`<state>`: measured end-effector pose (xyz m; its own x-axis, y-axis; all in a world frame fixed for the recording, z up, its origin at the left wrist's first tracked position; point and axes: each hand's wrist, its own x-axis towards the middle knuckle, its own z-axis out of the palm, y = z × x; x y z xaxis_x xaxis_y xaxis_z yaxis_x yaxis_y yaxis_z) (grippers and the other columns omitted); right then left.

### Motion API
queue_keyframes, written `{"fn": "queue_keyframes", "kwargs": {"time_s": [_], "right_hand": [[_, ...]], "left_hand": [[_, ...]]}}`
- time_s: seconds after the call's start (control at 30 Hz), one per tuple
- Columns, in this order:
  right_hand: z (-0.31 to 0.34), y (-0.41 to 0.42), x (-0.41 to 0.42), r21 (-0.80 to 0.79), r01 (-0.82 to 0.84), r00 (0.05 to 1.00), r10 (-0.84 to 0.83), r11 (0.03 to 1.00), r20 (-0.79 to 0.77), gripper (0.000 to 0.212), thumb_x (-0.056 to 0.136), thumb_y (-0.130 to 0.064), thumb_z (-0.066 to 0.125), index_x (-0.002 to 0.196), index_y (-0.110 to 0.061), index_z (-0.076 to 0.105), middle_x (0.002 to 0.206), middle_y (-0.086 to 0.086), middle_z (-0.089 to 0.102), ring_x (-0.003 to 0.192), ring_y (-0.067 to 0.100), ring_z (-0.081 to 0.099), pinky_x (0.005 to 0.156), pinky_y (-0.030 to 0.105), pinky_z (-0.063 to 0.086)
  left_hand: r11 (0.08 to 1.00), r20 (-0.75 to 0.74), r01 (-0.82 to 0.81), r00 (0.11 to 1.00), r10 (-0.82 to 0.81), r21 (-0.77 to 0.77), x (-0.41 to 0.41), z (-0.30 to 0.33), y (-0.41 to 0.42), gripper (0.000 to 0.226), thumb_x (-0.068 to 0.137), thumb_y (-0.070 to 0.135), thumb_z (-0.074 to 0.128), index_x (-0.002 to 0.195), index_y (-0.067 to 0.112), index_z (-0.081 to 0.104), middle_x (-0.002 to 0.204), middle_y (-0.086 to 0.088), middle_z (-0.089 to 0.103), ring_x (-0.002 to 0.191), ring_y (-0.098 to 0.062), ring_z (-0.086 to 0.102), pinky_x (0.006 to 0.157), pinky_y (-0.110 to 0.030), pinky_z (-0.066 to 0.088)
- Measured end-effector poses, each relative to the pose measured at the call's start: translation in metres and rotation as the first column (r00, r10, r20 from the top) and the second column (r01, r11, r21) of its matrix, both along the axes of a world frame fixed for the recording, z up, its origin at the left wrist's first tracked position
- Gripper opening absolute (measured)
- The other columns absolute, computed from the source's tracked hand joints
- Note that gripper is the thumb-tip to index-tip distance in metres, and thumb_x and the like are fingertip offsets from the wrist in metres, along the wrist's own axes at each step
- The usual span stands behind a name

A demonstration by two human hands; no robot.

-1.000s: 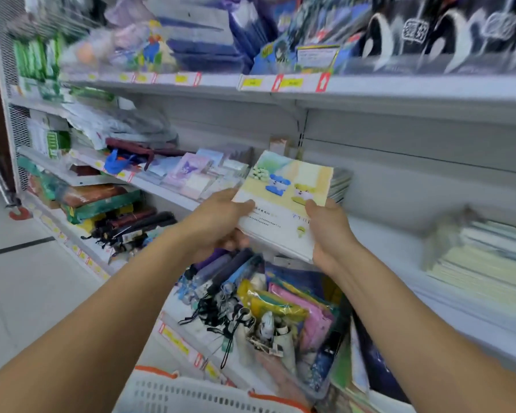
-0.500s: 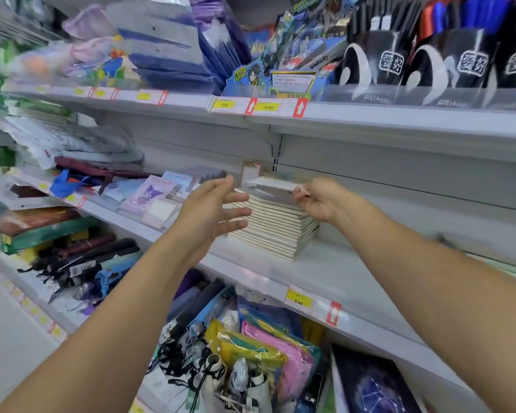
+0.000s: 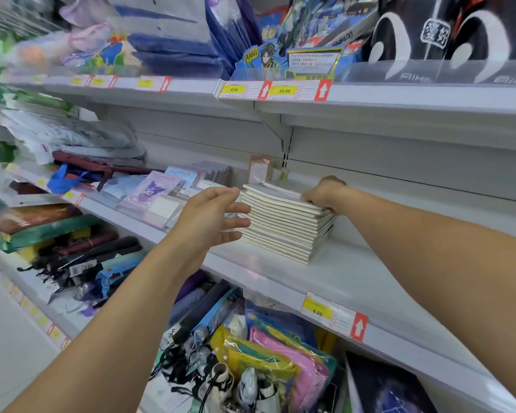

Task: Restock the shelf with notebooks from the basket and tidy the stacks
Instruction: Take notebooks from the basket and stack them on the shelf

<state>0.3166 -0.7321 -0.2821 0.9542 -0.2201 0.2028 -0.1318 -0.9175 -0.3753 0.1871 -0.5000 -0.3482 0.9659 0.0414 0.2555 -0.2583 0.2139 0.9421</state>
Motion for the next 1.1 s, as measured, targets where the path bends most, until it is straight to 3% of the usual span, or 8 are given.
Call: {"fn": "queue_keyframes", "kwargs": {"time_s": [0.1, 0.23, 0.53, 0.63, 0.73, 0.83, 0.9, 1.1], "right_hand": [[-0.003, 0.003, 0.0, -0.062, -0.001, 1.0, 0.002, 0.998, 0.016, 0.049, 0.089, -0.046, 0.06, 0.122, -0.011, 0.056, 0.119, 0.009, 0.059, 0.101, 0.027, 0.058, 0.082, 0.032, 0.049], [-0.003, -0.001, 0.004, -0.043, -0.013, 0.999, 0.014, 0.999, 0.041, 0.039, 0.083, -0.048, 0.067, 0.095, -0.013, 0.056, 0.094, 0.006, 0.059, 0.081, 0.024, 0.058, 0.061, 0.029, 0.042], [-0.008, 0.006, -0.013, -0.083, -0.003, 1.0, 0.005, 0.997, 0.019, 0.052, 0.094, -0.047, 0.052, 0.128, -0.009, 0.052, 0.126, 0.014, 0.057, 0.103, 0.032, 0.058, 0.077, 0.036, 0.049], [-0.034, 0.029, -0.062, -0.169, 0.033, 0.921, 0.036, 0.985, 0.389, 0.053, 0.096, -0.044, 0.049, 0.139, -0.014, 0.045, 0.137, 0.015, 0.046, 0.12, 0.036, 0.048, 0.092, 0.043, 0.045], [-0.114, 0.082, -0.141, -0.02, -0.329, 0.668, 0.247, 0.944, 0.702, 0.024, 0.094, -0.036, 0.052, 0.105, -0.018, 0.064, 0.105, 0.003, 0.064, 0.094, 0.023, 0.059, 0.076, 0.037, 0.05], [-0.236, 0.152, -0.206, 0.331, -0.5, 0.865, 0.437, 0.8, 0.248, 0.037, 0.089, -0.043, 0.059, 0.063, -0.017, 0.059, 0.064, 0.002, 0.066, 0.063, 0.022, 0.064, 0.064, 0.04, 0.054], [-0.312, 0.187, -0.242, 0.567, -0.285, 0.829, 0.495, 0.773, -0.258, 0.048, 0.084, -0.052, 0.068, 0.063, -0.01, 0.06, 0.067, 0.014, 0.071, 0.063, 0.034, 0.071, 0.065, 0.048, 0.06], [-0.435, 0.223, -0.302, 0.565, -0.035, 0.647, 0.449, 0.825, -0.616, 0.055, 0.066, -0.06, 0.083, 0.072, -0.012, 0.056, 0.067, 0.005, 0.062, 0.061, 0.023, 0.066, 0.053, 0.032, 0.057]], "left_hand": [[1.0, -0.011, -0.008, 1.0, 0.008, 0.03, 0.0, -0.003, 0.0, 0.021, 0.096, 0.033, 0.059, 0.111, 0.019, 0.062, 0.101, -0.003, 0.075, 0.088, -0.022, 0.073, 0.065, -0.029, 0.055], [0.998, -0.023, -0.023, 0.999, 0.024, 0.055, -0.002, -0.006, 0.001, 0.024, 0.096, 0.032, 0.059, 0.115, 0.018, 0.061, 0.101, -0.004, 0.074, 0.082, -0.019, 0.072, 0.062, -0.026, 0.057], [0.978, -0.088, 0.018, 0.996, 0.0, 0.208, -0.014, -0.013, 0.01, 0.026, 0.096, 0.035, 0.058, 0.113, 0.017, 0.061, 0.105, -0.005, 0.073, 0.087, -0.019, 0.072, 0.063, -0.027, 0.055], [0.907, -0.175, 0.032, 0.984, 0.047, 0.42, -0.029, -0.031, 0.026, 0.026, 0.096, 0.037, 0.056, 0.112, 0.016, 0.06, 0.105, -0.006, 0.071, 0.091, -0.023, 0.071, 0.068, -0.031, 0.057], [0.665, -0.188, 0.047, 0.972, 0.141, 0.745, -0.057, -0.066, 0.056, 0.025, 0.096, 0.039, 0.055, 0.101, 0.015, 0.061, 0.098, -0.007, 0.07, 0.089, -0.025, 0.07, 0.062, -0.03, 0.055], [0.205, -0.349, 0.311, 0.918, 0.189, 0.928, -0.1, -0.097, 0.098, 0.032, 0.095, 0.042, 0.054, 0.106, 0.013, 0.063, 0.097, -0.007, 0.069, 0.087, -0.025, 0.07, 0.062, -0.03, 0.057], [0.058, -0.53, 0.536, 0.804, 0.269, 0.842, -0.132, -0.114, 0.12, 0.039, 0.096, 0.047, 0.052, 0.112, 0.014, 0.061, 0.099, -0.003, 0.069, 0.088, -0.021, 0.07, 0.073, -0.034, 0.059], [0.27, -0.764, 0.721, 0.551, 0.335, 0.638, -0.193, -0.157, 0.165, 0.044, 0.095, 0.05, 0.052, 0.125, 0.019, 0.055, 0.114, -0.002, 0.068, 0.103, -0.021, 0.067, 0.092, -0.04, 0.055]]}}
